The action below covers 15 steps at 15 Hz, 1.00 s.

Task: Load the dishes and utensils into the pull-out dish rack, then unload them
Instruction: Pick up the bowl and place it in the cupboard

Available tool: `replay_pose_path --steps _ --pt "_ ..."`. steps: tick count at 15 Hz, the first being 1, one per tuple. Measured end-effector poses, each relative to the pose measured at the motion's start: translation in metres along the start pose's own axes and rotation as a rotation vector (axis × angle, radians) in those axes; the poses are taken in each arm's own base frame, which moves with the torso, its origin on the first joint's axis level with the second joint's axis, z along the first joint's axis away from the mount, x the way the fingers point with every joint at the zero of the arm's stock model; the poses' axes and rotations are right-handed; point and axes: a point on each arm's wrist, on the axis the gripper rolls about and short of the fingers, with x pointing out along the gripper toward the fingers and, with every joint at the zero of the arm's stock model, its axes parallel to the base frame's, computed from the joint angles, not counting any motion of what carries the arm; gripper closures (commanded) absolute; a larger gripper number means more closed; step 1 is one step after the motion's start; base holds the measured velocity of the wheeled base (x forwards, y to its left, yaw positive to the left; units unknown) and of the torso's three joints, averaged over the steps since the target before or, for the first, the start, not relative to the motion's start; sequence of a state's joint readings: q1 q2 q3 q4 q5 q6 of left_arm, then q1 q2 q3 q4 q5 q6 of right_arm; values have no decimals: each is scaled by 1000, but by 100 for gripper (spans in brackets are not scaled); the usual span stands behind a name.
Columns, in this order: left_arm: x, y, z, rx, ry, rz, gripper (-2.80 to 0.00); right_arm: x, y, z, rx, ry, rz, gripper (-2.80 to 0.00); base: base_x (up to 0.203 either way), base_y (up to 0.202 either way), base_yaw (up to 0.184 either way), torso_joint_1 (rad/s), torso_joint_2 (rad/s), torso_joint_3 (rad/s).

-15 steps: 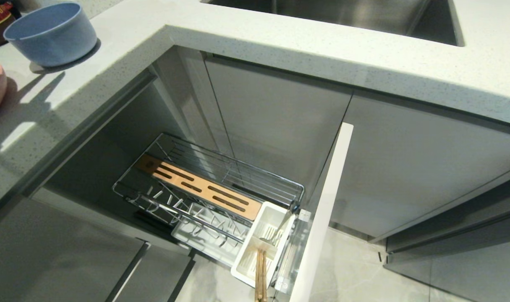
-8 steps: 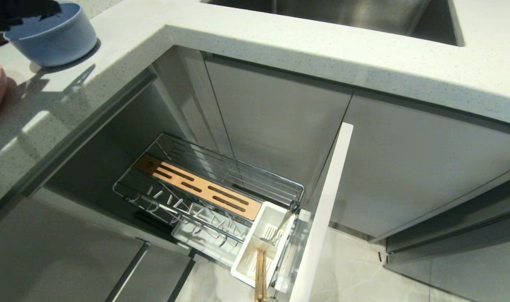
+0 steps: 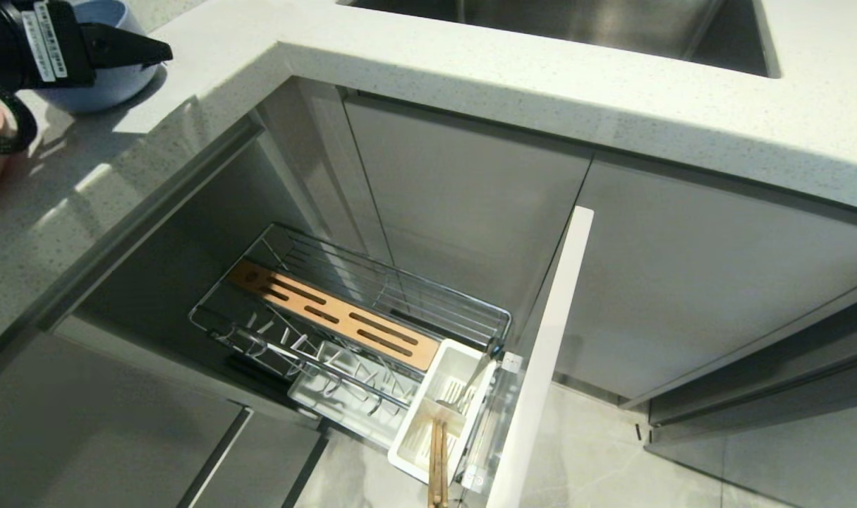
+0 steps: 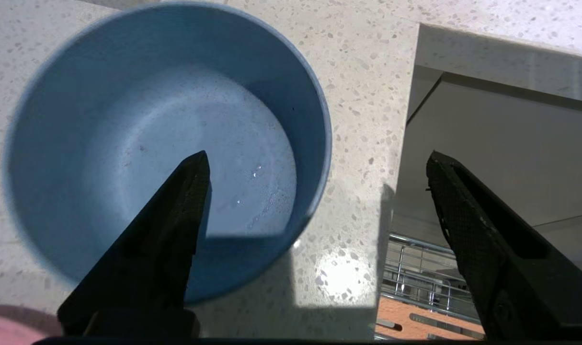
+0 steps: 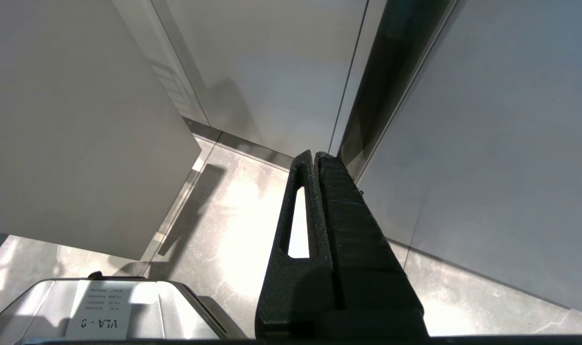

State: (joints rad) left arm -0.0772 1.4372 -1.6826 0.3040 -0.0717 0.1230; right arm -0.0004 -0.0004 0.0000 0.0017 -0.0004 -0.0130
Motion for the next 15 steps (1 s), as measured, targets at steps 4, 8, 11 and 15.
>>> replay_pose_path --steps 4,8,11,15 --pt "8 0 -3 -1 20 -2 -280 0 0 0 0 0 0 0 0 0 0 0 0 0" --pt "11 0 -4 -2 23 -4 -280 0 0 0 0 0 0 0 0 0 0 0 0 0" --pt "12 0 -5 -1 27 -4 0 0 0 0 0 0 0 0 0 0 0 0 0 0" --pt "12 0 -5 0 29 -5 0 0 0 0 0 0 0 0 0 0 0 0 0 0"
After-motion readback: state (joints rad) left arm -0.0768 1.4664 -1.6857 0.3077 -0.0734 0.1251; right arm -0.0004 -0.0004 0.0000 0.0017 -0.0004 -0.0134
